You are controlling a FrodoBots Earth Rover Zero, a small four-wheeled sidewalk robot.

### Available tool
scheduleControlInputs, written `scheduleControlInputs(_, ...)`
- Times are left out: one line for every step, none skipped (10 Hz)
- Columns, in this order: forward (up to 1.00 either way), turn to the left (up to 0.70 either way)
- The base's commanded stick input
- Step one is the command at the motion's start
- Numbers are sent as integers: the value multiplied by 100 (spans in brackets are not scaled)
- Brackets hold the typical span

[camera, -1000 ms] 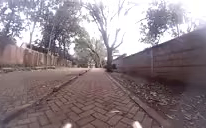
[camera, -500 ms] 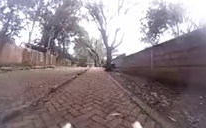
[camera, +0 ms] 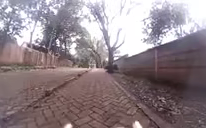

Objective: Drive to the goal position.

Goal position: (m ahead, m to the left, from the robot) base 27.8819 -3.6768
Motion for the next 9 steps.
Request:
scheduleControlInputs(70, 6)
scheduleControlInputs(70, 0)
scheduleControlInputs(70, 0)
scheduleControlInputs(70, 7)
scheduleControlInputs(70, 20)
scheduleControlInputs(70, 32)
scheduleControlInputs(70, 27)
scheduleControlInputs(70, 17)
scheduleControlInputs(70, 4)
